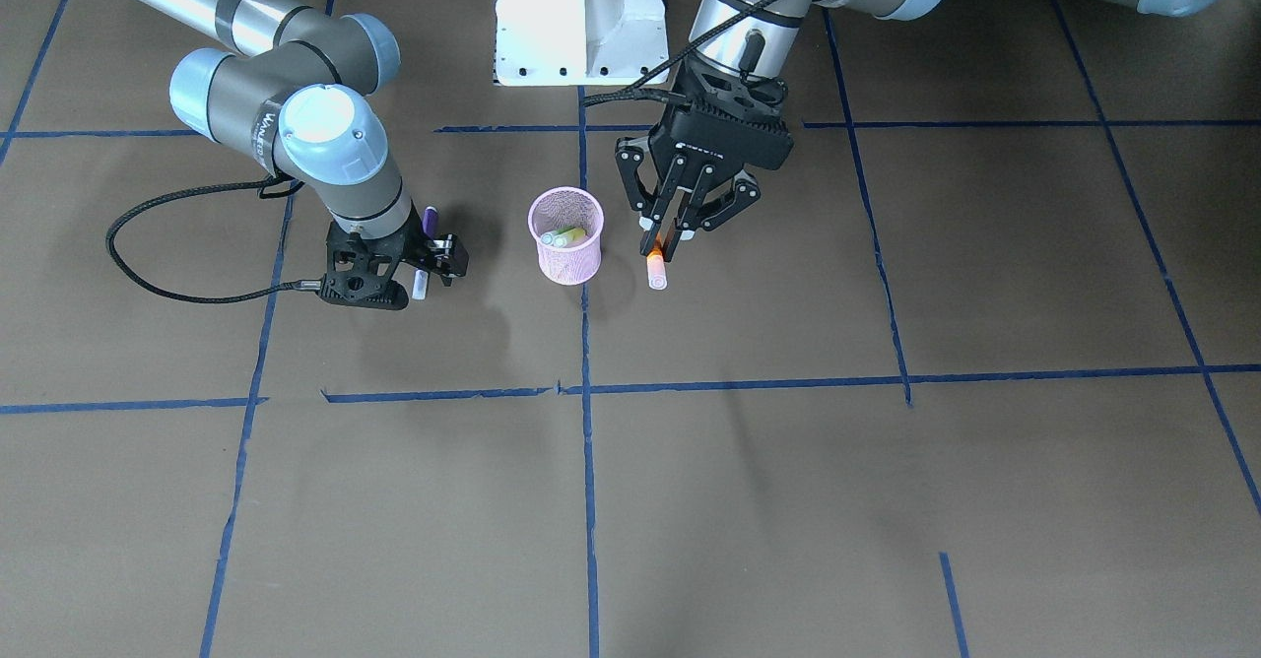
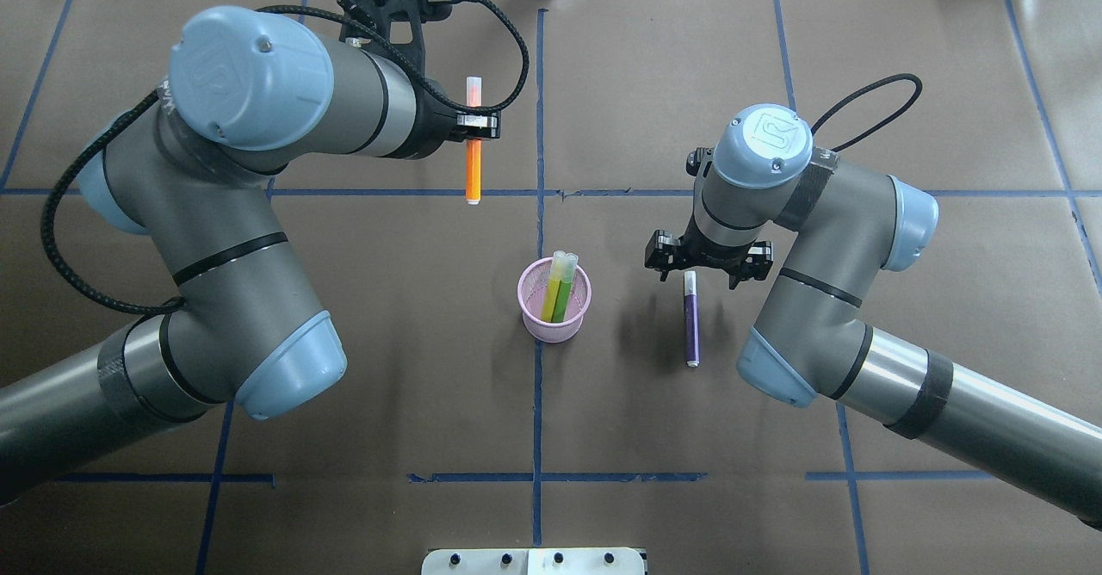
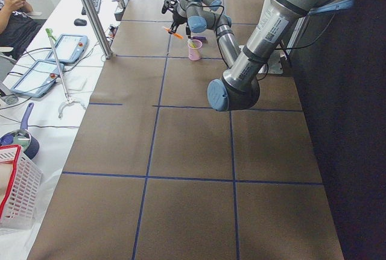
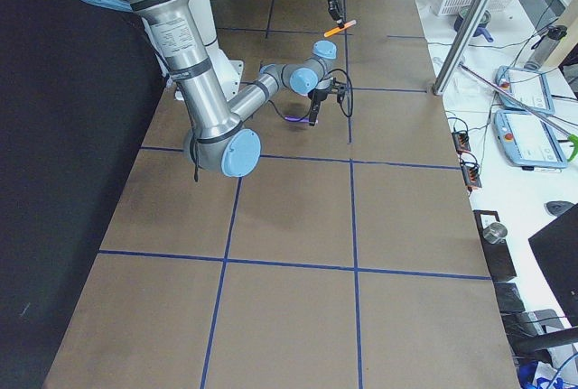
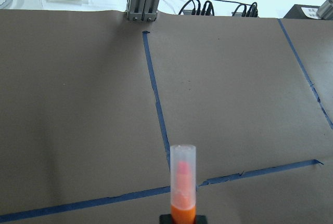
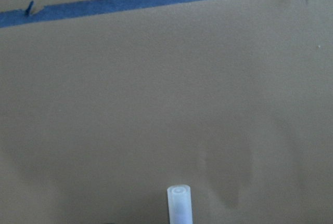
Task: Collect pens into pen holder
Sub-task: 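Carry the orange marker toward the cup while right grasps purple marker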
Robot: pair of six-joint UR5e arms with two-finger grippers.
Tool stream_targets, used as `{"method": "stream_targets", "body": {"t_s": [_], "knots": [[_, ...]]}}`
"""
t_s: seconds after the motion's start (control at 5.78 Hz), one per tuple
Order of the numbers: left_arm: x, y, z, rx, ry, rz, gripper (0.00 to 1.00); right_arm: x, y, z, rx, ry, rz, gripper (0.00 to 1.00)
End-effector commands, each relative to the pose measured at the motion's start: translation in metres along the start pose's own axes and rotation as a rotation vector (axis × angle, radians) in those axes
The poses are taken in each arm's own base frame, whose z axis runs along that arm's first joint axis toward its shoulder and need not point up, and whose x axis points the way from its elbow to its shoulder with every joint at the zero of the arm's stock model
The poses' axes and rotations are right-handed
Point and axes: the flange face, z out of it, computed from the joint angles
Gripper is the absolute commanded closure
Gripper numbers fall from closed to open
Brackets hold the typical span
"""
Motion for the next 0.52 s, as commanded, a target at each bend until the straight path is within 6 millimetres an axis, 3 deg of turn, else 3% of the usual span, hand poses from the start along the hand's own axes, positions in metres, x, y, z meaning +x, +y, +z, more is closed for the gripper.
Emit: {"method": "stream_targets", "body": {"t_s": [0.0,0.35], "knots": [[0.015,0.022,0.011,0.031,-0.011,0.016,1.0,0.003,0.003,0.006,-0.011,0.007,0.009,0.0],[0.027,0.033,0.009,0.078,0.067,0.017,1.0,-0.002,0.013,0.01,-0.033,0.003,0.012,0.0]]}}
